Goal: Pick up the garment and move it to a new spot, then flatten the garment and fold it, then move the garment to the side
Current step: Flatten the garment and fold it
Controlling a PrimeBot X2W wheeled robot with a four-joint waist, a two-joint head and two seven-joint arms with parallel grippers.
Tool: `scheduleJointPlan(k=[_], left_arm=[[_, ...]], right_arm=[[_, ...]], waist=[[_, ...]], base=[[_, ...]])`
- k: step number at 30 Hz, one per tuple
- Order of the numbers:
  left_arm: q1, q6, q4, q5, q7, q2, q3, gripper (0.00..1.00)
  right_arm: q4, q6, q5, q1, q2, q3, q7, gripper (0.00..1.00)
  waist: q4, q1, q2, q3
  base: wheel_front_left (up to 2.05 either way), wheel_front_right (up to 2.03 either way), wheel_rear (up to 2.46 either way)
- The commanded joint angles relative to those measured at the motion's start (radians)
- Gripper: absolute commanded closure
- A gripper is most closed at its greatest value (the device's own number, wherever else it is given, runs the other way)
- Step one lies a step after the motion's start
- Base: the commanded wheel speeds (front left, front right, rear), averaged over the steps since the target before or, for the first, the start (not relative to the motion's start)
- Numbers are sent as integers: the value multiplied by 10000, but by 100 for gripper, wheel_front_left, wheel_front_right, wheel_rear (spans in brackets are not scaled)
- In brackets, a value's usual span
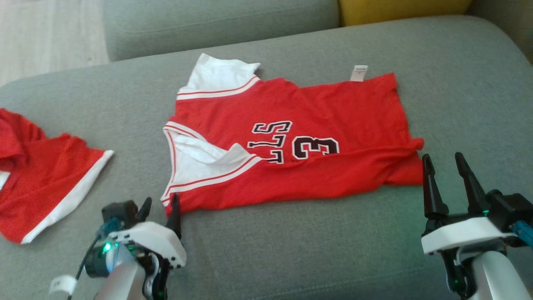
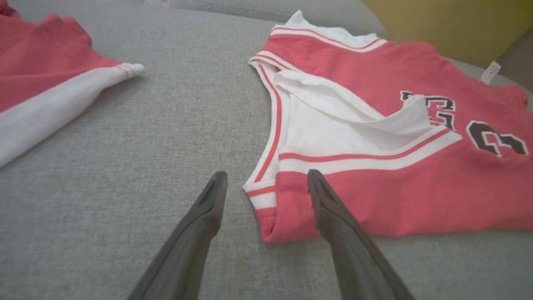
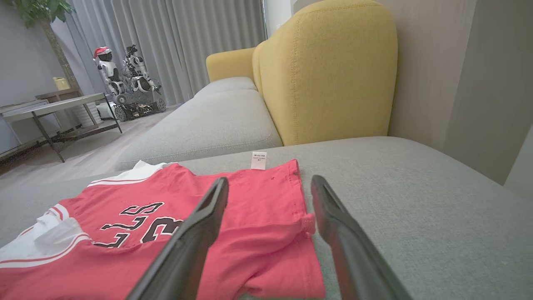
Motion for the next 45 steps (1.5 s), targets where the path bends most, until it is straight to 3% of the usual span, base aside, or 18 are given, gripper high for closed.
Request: scheduleJointPlan(k=[1,10,11,12,13,26,36,45], left_arm=[[-548,113,-13,187,50,237,253,0],[-1164,264,1370,211,843,390,109,0],[-1208,219,1454,215,911,401,68,25],[-1248,164,1508,212,933,405,33,80],[-1279,83,1544,205,948,402,-8,100],[-1507,11,463,49,-274,391,246,100],[-1258,-186,-484,166,-403,235,25,100],[-1142,-303,-743,222,-408,170,-269,100]], right_arm=[[-401,-9,-64,-197,22,132,18,0],[-460,-9,-72,-193,120,27,36,0],[-444,-9,-79,-193,132,-4,40,0],[-418,-9,-83,-194,147,-45,49,0],[-379,-9,-88,-197,163,-94,76,0],[1006,-9,340,-769,671,-1096,1507,0],[2923,-9,359,-1827,737,-2105,2264,0],[4553,-9,31,-2777,739,-2336,2487,0]], waist=[[-135,0,-1,99],[-448,0,-1,248],[-458,0,-1,255],[-463,0,-1,263],[-460,0,-1,266],[157,0,-1,405],[747,0,-1,630],[1037,0,-1,838]], base=[[0,0,0],[0,0,0],[0,0,0],[0,0,0],[0,0,0],[0,0,0],[0,0,0],[0,0,0]])
